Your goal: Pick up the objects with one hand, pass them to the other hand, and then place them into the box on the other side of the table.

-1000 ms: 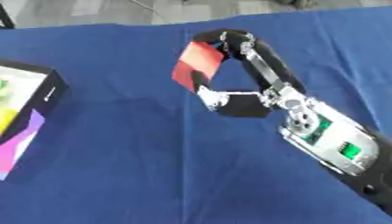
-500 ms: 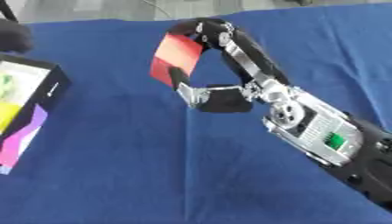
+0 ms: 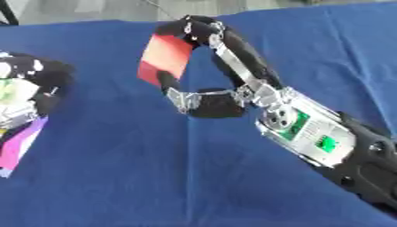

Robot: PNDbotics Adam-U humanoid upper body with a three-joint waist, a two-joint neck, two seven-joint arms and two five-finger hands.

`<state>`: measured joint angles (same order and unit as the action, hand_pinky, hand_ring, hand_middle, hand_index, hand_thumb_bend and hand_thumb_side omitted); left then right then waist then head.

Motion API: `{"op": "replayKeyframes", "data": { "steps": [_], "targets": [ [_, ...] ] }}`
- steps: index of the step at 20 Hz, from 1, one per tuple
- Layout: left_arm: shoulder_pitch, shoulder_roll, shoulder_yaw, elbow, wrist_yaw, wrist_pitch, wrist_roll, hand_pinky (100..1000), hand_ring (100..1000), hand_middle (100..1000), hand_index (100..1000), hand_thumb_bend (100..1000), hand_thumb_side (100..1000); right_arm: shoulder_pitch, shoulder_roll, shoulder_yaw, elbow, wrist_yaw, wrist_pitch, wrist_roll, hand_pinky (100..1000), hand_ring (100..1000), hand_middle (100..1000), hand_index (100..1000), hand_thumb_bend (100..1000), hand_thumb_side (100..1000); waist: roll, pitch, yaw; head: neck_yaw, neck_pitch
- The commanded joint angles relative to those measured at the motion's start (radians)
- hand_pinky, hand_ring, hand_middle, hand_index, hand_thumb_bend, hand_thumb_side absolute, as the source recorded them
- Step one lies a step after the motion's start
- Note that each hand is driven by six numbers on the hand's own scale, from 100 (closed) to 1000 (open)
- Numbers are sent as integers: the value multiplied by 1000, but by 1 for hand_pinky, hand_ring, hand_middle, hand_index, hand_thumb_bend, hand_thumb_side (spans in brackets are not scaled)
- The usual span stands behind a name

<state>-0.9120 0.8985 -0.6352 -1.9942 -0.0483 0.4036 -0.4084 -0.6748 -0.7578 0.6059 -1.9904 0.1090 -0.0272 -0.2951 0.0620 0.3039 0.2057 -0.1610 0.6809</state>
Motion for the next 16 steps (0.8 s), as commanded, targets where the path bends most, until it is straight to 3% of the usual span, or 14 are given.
{"op": "replayKeyframes", "data": {
  "steps": [1, 5, 8, 10, 14, 16],
  "targets": [
    [-45, -23, -14, -6, -9, 7, 65, 881, 843, 802, 976, 141, 814, -23, 6, 5, -10, 21, -9, -1, 649, 447, 416, 696, 100, 100, 0, -14, 4, 11, -16],
    [-79, -58, -32, -6, -35, 27, 149, 880, 851, 812, 989, 181, 742, -30, 19, 13, -10, 35, -33, 0, 646, 445, 414, 694, 100, 100, -1, -10, 5, 20, -19],
    [-98, -79, -43, -6, -86, 63, 206, 883, 855, 796, 907, 246, 695, -29, 26, 20, -10, 52, -38, 5, 645, 444, 412, 690, 100, 100, 0, -8, 5, 27, -16],
    [-108, -93, -55, -6, -116, 81, 231, 884, 853, 790, 911, 258, 691, -27, 31, 25, -10, 78, -48, 5, 646, 446, 414, 690, 100, 100, 0, -7, 4, 30, -14],
    [-114, -104, -71, -6, -158, 91, 237, 917, 870, 769, 884, 394, 744, -26, 37, 30, -10, 134, -87, -9, 649, 453, 418, 687, 100, 100, 2, -4, -1, 42, -19],
    [-114, -108, -77, -6, -174, 84, 219, 928, 864, 750, 868, 421, 771, -25, 40, 31, -10, 162, -112, -18, 650, 455, 420, 686, 100, 100, 3, -2, -4, 48, -21]
  ]
}}
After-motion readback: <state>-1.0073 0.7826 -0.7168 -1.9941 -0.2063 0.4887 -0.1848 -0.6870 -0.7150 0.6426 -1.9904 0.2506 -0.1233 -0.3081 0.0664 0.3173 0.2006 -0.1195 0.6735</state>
